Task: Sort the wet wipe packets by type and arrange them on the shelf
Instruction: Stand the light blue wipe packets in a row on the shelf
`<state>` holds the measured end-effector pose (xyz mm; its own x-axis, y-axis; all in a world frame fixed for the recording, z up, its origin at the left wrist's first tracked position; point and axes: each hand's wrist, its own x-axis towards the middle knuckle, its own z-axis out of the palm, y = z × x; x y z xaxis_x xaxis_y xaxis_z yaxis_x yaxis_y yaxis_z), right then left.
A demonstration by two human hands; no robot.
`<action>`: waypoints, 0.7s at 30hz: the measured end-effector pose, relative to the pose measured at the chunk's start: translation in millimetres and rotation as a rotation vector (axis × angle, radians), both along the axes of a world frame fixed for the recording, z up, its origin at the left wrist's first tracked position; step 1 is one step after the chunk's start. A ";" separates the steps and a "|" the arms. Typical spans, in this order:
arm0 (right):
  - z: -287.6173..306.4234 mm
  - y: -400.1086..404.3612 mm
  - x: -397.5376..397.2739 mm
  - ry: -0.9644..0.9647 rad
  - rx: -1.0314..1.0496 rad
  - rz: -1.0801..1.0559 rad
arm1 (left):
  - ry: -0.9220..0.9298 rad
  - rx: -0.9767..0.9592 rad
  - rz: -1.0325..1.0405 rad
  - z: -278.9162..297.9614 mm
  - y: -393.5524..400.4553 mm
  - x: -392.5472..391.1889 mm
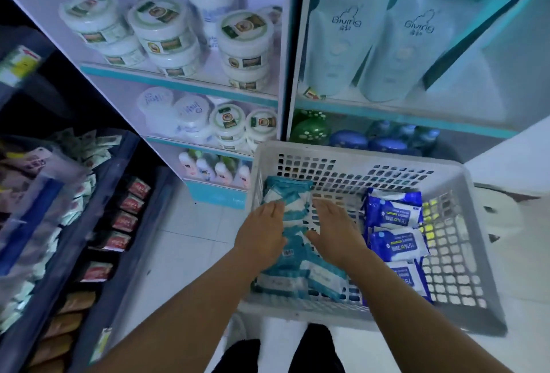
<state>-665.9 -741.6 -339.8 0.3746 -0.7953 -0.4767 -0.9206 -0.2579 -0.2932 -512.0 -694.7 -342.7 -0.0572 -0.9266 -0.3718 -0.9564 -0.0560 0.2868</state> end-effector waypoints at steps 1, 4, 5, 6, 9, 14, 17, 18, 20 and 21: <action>-8.5 -7.9 -3.5 -0.006 0.010 0.018 | -0.008 0.010 0.032 -6.7 -5.9 -3.5; -33.0 -33.3 -11.5 -0.020 0.057 0.080 | -0.058 0.056 0.125 -31.0 -23.8 -13.4; -40.5 -40.9 -13.4 -0.016 0.077 0.108 | -0.069 0.085 0.147 -40.3 -29.6 -16.3; -48.4 -48.7 -15.0 -0.013 0.089 0.132 | -0.081 0.115 0.161 -50.4 -35.9 -18.8; -73.5 -67.7 -16.8 -0.039 0.084 0.176 | -0.113 0.175 0.173 -81.5 -52.3 -26.2; -124.1 -85.0 -11.3 -0.061 0.026 0.241 | -0.179 0.172 0.182 -125.7 -72.8 -30.9; -153.7 -94.9 -4.9 -0.078 -0.011 0.235 | -0.227 0.178 0.147 -142.6 -84.3 -29.8; -162.0 -98.0 -2.8 -0.078 -0.023 0.242 | -0.241 0.178 0.135 -147.8 -87.6 -29.1; -176.8 -103.8 0.7 -0.073 -0.045 0.272 | -0.273 0.157 0.123 -159.7 -92.1 -27.9; -182.9 -106.3 2.2 -0.065 -0.064 0.297 | -0.286 0.151 0.120 -165.5 -93.5 -27.5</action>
<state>-663.7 -847.9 -522.7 0.6231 -0.6741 -0.3967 -0.7821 -0.5324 -0.3238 -539.5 -788.2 -508.2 0.1758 -0.8537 -0.4903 -0.9808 -0.1947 -0.0126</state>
